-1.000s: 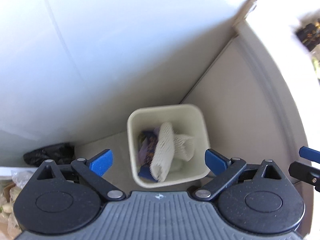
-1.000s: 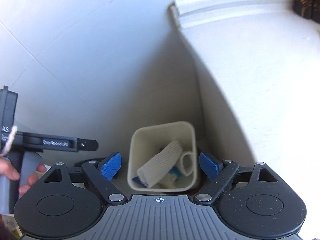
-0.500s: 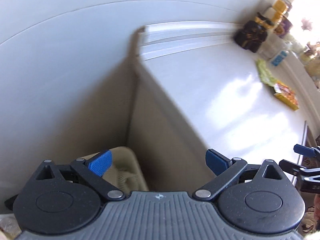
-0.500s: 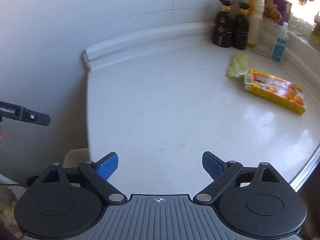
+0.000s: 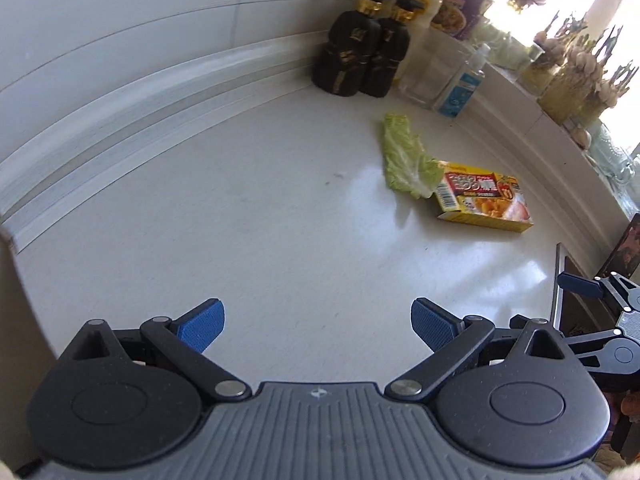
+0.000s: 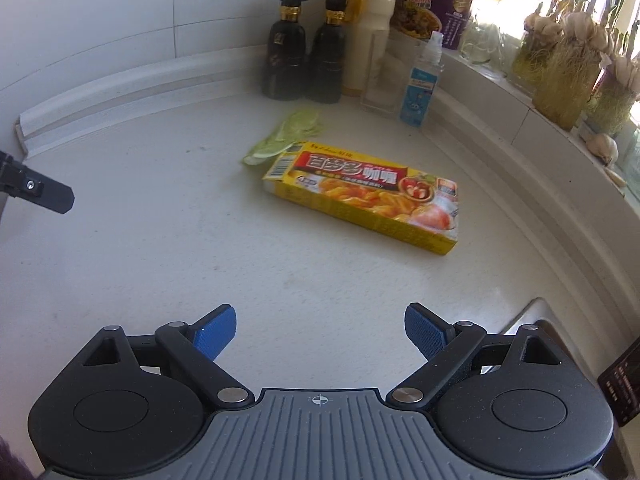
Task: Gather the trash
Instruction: 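Move both grippers back up to the countertop toward the cabbage leaf and curry box, then grasp the cabbage leaf with the left gripper while the right gripper grasps the yellow curry box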
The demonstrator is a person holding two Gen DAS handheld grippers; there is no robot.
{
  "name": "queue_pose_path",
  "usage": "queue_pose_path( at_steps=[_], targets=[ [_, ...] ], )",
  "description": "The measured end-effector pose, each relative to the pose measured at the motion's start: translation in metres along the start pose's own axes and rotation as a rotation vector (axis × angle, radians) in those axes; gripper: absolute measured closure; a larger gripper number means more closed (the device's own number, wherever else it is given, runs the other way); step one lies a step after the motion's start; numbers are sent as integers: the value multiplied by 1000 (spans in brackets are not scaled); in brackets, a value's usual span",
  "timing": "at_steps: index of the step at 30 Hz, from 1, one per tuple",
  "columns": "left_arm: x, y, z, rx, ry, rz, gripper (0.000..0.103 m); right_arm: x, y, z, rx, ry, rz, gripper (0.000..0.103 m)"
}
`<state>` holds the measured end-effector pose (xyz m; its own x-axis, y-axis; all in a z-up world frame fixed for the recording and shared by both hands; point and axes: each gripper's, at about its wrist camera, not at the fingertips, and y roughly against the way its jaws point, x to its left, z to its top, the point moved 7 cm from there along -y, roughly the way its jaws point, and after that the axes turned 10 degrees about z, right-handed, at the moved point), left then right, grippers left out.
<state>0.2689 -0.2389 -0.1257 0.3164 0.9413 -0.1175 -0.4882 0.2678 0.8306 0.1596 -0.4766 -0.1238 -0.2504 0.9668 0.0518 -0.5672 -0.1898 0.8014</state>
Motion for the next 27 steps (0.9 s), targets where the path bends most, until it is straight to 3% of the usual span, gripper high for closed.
queue_pose_path(
  at_steps=[6,9,12,15,21,23,27],
  targets=[
    [-50,-22,31,-54,-47,-82,8,-22,-12,19,-68,174,-11,5],
    [-72,-39,44,-60,-41,-129,15,-24,-23,31,-84,323,-12,5],
    [-87,-53,52,-66,-47,-133,22,-26,-39,41,-60,430,6,5],
    [-91,-62,56,-68,-42,-118,30,-32,-55,48,-21,457,53,5],
    [-87,-69,61,-78,-12,-114,63,-45,-74,62,3,425,128,3],
    [-86,-69,64,-87,-17,-112,81,-50,-80,67,8,402,155,3],
    [-86,-71,67,-83,-49,-96,93,-57,-91,75,35,390,208,0]
  ],
)
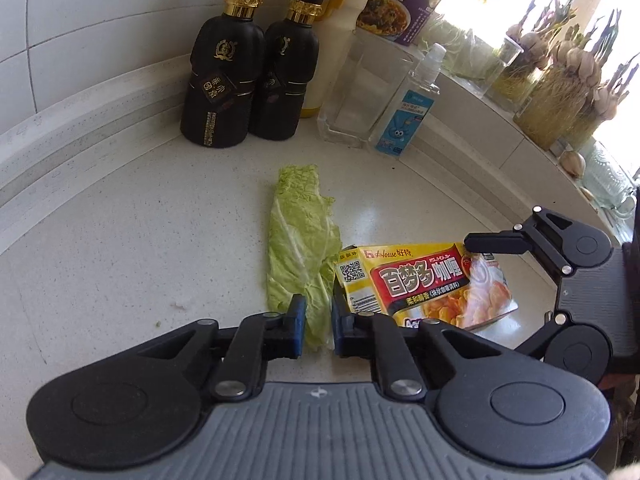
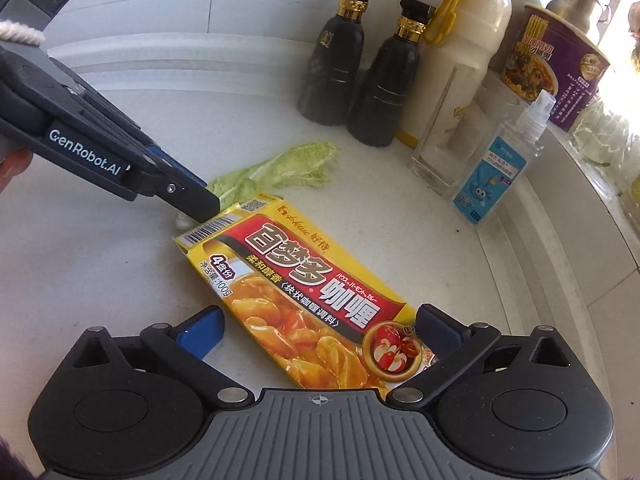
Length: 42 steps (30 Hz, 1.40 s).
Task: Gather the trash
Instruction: 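Grasp the cabbage leaf with the left gripper while the right gripper grasps the yellow curry box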
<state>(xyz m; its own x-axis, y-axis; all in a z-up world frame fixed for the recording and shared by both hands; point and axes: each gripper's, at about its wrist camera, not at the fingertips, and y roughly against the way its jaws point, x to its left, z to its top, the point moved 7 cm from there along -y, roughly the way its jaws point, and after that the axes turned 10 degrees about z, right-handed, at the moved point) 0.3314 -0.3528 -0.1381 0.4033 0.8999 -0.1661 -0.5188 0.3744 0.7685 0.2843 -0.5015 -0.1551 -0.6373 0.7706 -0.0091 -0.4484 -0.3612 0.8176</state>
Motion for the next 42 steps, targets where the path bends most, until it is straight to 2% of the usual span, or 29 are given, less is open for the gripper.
queue_pose_path(
  at_steps=[5,8,10,12,14,15,17,21,26,28,30,35,38,42],
  targets=[
    [9,5,1,-10,-24,66,98,-16,-7,4,44,-30,14,0],
    [18,7,3,-18,-26,108,98,-26,-7,4,54,-117,-32,4],
    [20,6,5,-13,-20,98,97,-31,-3,3,31,-175,-47,6],
    [19,4,7,-4,-1,71,88,-32,0,1,12,-214,-49,6],
    [17,5,11,-21,19,40,73,-32,1,0,5,-232,-53,6],
    [14,6,13,-33,18,30,70,-31,1,0,7,-232,-56,6],
    [5,7,16,-48,-2,21,56,-30,2,-1,12,-228,-63,6],
    [-12,-6,20,-36,-64,43,51,-31,4,-2,20,-231,-90,9],
    [-12,-31,23,6,-45,86,60,-35,5,-4,36,-247,-123,10],
    [-11,-34,24,-10,-35,87,61,-35,6,-5,44,-238,-124,10],
    [-11,-34,25,-14,-26,87,67,-34,5,-5,51,-224,-121,9],
    [-4,-34,26,-13,-4,108,92,-39,-2,-1,64,-212,-117,7],
    [3,-34,26,-6,30,94,98,-48,-6,-1,57,-268,-99,8],
    [5,-31,24,-15,45,77,100,-53,-3,-1,21,-325,-112,14]
  ],
)
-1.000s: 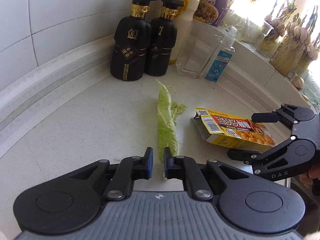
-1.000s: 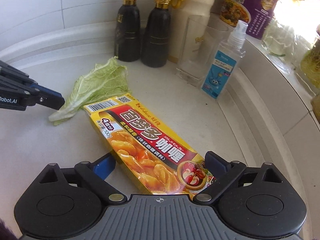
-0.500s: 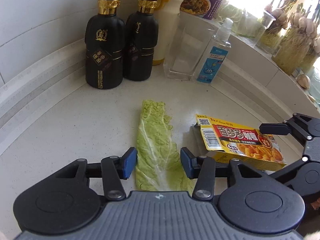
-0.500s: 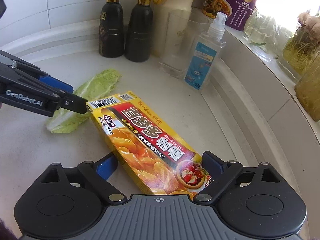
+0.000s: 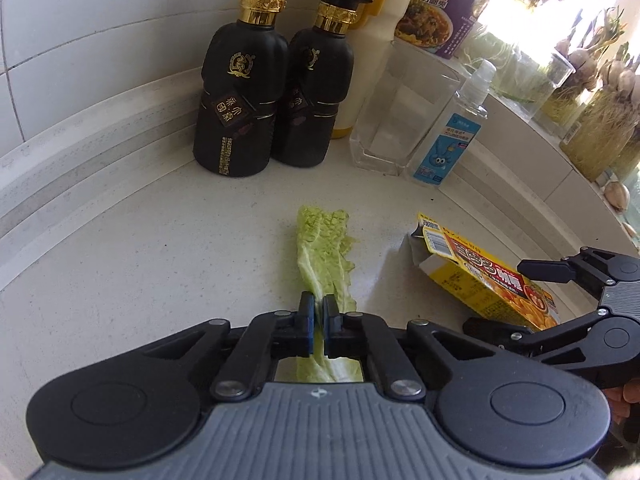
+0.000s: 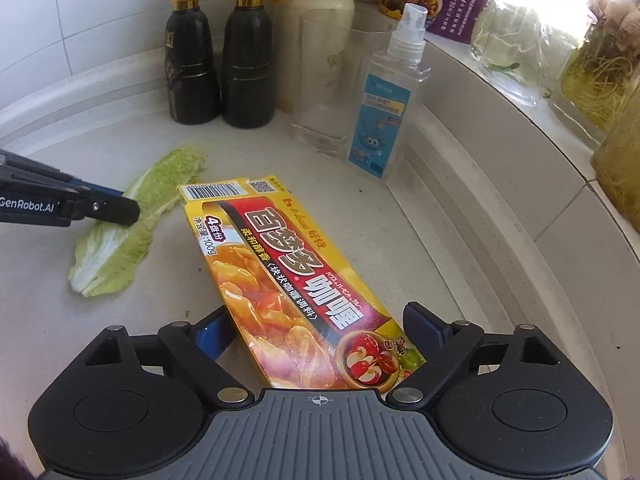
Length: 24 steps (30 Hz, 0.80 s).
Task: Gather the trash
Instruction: 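Grasp the cabbage leaf with the left gripper while the right gripper grasps the yellow curry box, then carry the cabbage leaf and curry box down over the cream bin with both grippers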
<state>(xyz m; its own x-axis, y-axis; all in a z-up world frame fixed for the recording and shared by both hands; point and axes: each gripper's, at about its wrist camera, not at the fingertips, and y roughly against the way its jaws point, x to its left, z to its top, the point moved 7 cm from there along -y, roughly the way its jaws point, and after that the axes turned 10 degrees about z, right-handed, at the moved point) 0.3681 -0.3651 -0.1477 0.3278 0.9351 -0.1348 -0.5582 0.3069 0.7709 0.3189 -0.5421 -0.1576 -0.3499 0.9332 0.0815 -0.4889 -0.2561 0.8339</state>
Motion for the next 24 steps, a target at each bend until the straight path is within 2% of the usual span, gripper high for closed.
queue_pose_path(
  at_steps=[7,9,10,13,20,24],
  targets=[
    [3,15,4,-41,5,-22,100,0,15,1,-48,-83,-3,29],
    [3,21,6,-54,2,-28,100,2,22,2,-73,-109,-2,40],
    [4,24,6,-59,-2,-31,100,2,28,4,-107,-116,2,56],
    [5,31,7,-67,-14,-33,100,1,42,11,-150,-167,-2,71],
    [12,46,7,-81,-17,-30,100,-3,55,11,-182,-249,-29,82],
    [20,56,7,-94,-12,-28,100,5,63,10,-214,-289,-15,83]
  ],
)
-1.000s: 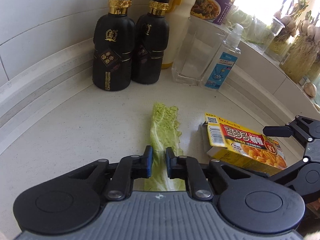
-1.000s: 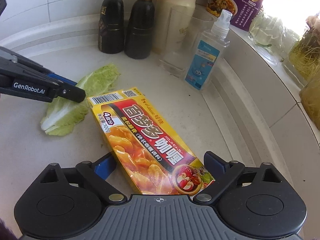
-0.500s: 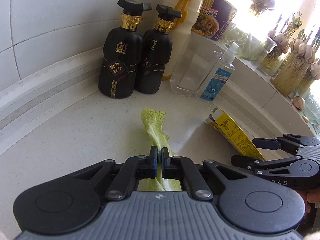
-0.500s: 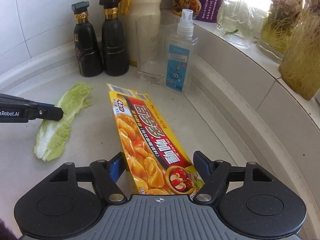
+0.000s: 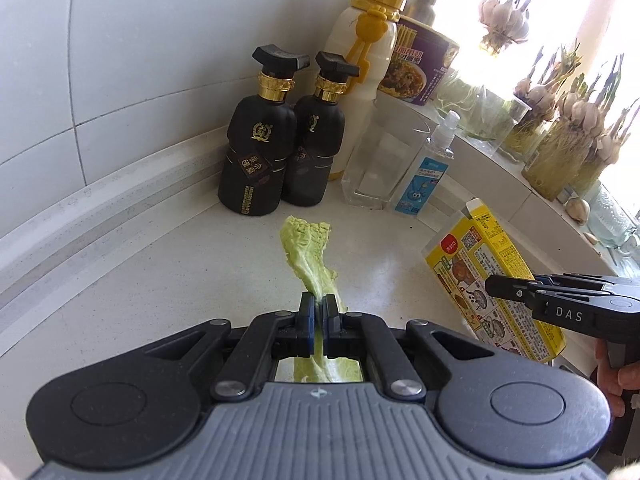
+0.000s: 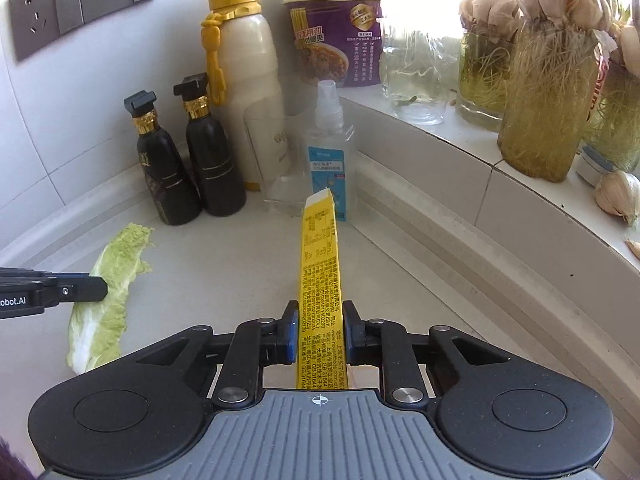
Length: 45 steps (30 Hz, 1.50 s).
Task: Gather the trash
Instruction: 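Carry the cabbage leaf and curry box down over the cream bin with both grippers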
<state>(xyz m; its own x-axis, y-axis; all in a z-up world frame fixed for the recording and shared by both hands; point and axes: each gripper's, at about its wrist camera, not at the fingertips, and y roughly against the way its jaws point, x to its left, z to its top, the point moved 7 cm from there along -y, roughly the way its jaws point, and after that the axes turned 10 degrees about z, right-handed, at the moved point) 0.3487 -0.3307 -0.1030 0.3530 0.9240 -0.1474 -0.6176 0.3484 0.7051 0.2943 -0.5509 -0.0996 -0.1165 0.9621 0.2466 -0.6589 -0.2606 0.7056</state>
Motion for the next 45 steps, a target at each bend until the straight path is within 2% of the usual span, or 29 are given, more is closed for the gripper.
queue_pose_path(
  at_steps=[8,24,36,45],
  targets=[
    [16,22,-8,-1,25,-6,100,14,14,-14,-14,-48,-24,83],
    [56,91,-45,-16,63,-33,100,77,79,-41,-88,-111,51,83],
    [117,157,-73,-46,112,2,100,177,120,-49,-113,-96,195,83],
    [182,192,-107,-48,198,74,100,270,114,-68,-41,-41,326,83]
  ],
)
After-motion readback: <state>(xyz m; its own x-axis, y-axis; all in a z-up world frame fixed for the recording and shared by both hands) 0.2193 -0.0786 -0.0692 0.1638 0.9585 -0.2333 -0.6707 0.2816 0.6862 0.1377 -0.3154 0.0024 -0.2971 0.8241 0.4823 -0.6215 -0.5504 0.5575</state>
